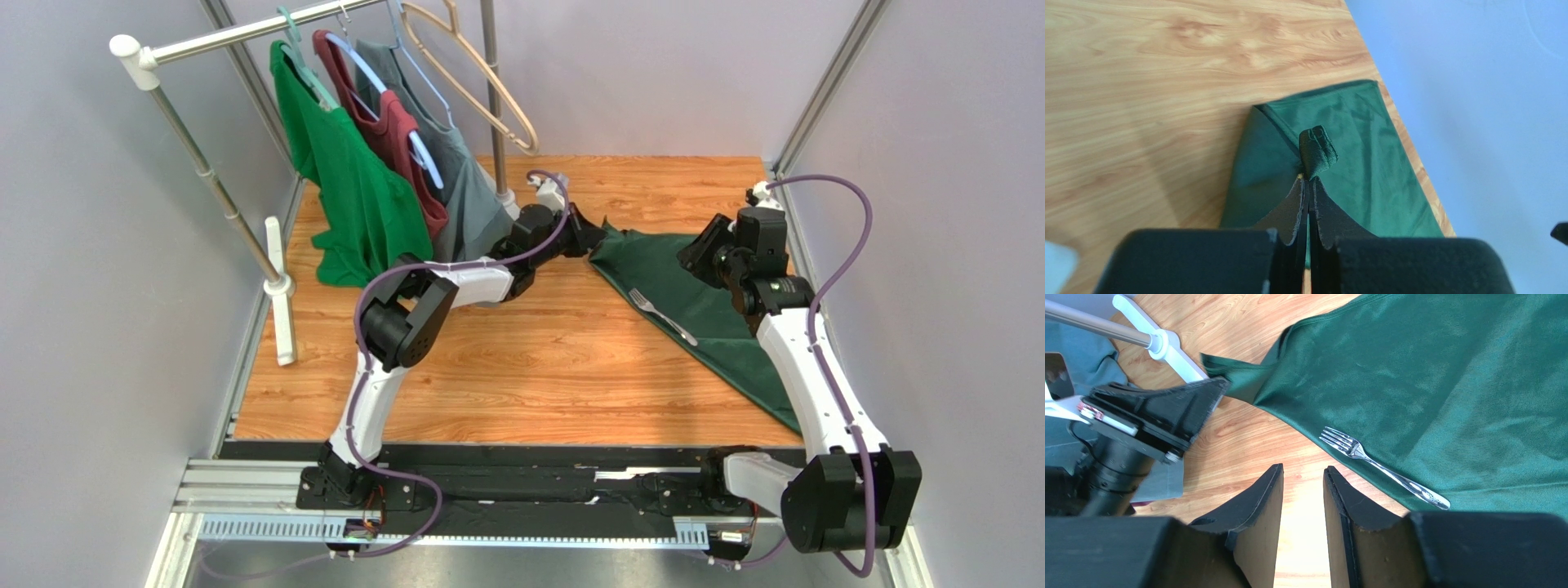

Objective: Fold the napkin, place the utensils inside, and roll it up
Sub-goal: Fold the napkin

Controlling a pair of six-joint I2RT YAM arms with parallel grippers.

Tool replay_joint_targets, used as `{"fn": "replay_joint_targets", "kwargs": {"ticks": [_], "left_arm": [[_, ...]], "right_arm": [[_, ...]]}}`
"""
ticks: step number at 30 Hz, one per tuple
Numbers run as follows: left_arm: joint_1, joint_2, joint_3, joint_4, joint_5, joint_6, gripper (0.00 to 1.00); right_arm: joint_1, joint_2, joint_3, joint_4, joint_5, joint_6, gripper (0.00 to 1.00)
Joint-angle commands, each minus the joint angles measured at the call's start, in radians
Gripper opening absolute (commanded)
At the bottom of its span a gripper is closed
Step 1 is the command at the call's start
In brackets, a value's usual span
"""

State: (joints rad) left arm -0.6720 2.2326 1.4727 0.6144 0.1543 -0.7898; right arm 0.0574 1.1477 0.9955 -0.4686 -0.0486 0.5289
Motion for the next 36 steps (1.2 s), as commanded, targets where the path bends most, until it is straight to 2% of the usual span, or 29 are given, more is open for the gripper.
{"fn": "replay_joint_targets", "kwargs": {"ticks": [1,11,18,36], "left_arm": [[-0.067,-0.067,-0.003,0.044,-0.010,0.092,0.00],[-0.214,-0.044,0.044,-0.004,-0.108,0.086,0.00],[-0.297,0.033,0.124,-0.005,-0.111,0.073,0.00],[-0.371,0.150,0.228,-0.018,-0.070,0.060,0.00]], "right_arm": [[-0.004,-0.052,-0.006,0.016,0.016,-0.004,0.34],[-0.005,-0.146,-0.046,0.030,0.015,0.013,0.35],[-0.005,-0.227,-0.083,0.036,0.027,0.009,0.35],[-0.004,-0.313,-0.129,0.022,0.018,-0.007,0.36]]}}
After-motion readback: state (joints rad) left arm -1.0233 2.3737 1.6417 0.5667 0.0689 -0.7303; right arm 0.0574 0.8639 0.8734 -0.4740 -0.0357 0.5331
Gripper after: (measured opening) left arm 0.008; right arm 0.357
